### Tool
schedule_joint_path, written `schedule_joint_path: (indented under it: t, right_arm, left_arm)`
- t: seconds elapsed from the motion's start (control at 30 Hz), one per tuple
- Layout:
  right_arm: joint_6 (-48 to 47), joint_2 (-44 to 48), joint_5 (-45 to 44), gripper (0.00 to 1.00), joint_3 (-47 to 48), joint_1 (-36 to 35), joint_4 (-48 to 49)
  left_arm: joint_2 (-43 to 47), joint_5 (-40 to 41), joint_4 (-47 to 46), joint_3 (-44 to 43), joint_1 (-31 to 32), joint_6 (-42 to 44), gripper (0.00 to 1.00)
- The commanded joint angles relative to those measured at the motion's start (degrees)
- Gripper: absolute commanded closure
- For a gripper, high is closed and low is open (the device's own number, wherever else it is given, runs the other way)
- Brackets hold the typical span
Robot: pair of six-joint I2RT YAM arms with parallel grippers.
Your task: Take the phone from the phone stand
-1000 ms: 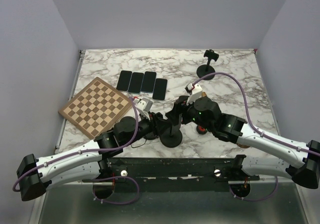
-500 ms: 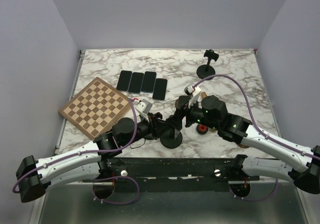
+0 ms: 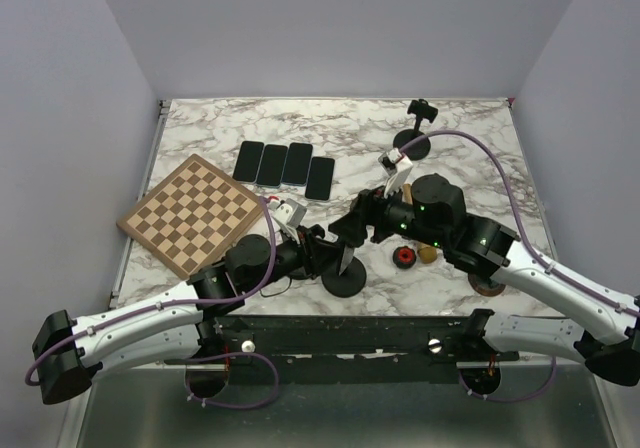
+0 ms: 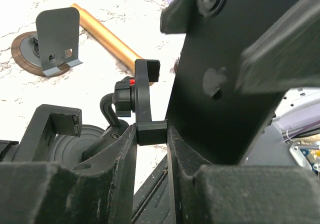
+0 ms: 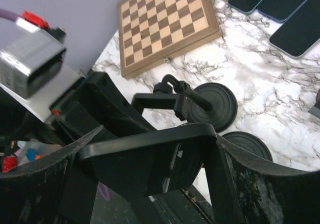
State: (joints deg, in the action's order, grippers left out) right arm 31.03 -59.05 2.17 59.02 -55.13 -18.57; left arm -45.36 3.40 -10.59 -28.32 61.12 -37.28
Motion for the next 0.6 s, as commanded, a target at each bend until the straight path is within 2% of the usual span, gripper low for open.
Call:
schedule_joint_path:
  t: [0.0, 0.07, 0.17, 0.23, 0.37, 0.57]
  right_arm:
    - [3.6, -1.4, -3.2, 0.99, 6.4, -0.3, -1.5]
    - [3.3, -1.9, -5.7, 0.99, 8.5, -0.3, -1.5]
    - [2.1, -2.5, -14.1, 0.99, 11.5, -0.3, -4.1]
    - [2.2, -3.0, -20.7, 0.99, 13.7, -0.3, -7.2]
    - [1.6, -1.3, -27.6, 0.99, 14.7, -0.3, -8.3]
    - [2.3, 3.4, -37.7, 0.99, 12.5, -0.3, -9.8]
  left_arm:
    - [-0.1, 0.2, 6.9, -1.0, 0.1, 1.1, 1.00]
    - [-0.1, 0.9, 8.0, -1.6, 0.1, 1.0, 1.00]
    - [-0.4, 1.7, 10.1, -3.0, 0.1, 0.7, 1.00]
    - [-0.5, 1.3, 10.5, -4.1, 0.1, 0.6, 0.94]
    - [0.4, 1.3, 13.5, -5.1, 0.1, -0.5, 0.65]
    - [3.6, 0.0, 14.5, -5.8, 0.0, -0.9, 0.37]
